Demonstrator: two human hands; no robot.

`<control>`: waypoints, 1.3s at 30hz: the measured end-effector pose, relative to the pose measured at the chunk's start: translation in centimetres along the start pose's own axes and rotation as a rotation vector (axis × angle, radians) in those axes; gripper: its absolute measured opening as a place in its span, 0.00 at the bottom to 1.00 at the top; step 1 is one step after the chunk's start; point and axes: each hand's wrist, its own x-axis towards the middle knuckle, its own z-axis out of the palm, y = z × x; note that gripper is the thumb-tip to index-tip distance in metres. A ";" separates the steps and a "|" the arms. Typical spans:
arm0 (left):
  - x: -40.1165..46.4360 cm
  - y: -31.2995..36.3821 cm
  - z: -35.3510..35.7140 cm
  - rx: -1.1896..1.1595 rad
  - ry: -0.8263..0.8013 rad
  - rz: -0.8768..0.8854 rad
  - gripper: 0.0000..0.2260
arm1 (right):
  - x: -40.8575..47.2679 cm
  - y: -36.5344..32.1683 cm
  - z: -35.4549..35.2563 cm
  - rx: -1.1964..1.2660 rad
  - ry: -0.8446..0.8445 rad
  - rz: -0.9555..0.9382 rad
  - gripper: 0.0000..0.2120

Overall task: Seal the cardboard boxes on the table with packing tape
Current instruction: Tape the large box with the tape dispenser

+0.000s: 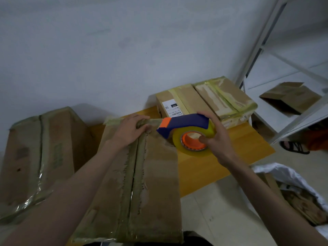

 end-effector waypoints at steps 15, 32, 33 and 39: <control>-2.5 -5.0 -4.2 -0.054 0.118 -0.373 0.21 | 0.8 1.2 -1.1 -0.270 -0.120 -0.145 0.41; -2.3 -4.3 -2.8 -0.026 -0.031 -0.692 0.29 | 0.5 2.3 -0.8 -0.253 -0.075 -0.077 0.41; -2.3 -4.1 -2.8 0.025 -0.055 -0.706 0.31 | 0.5 2.2 -0.8 -0.261 -0.072 -0.079 0.41; -2.0 -1.3 -1.6 0.353 -0.033 -0.298 0.27 | 0.5 1.8 -0.8 -0.283 -0.061 -0.081 0.41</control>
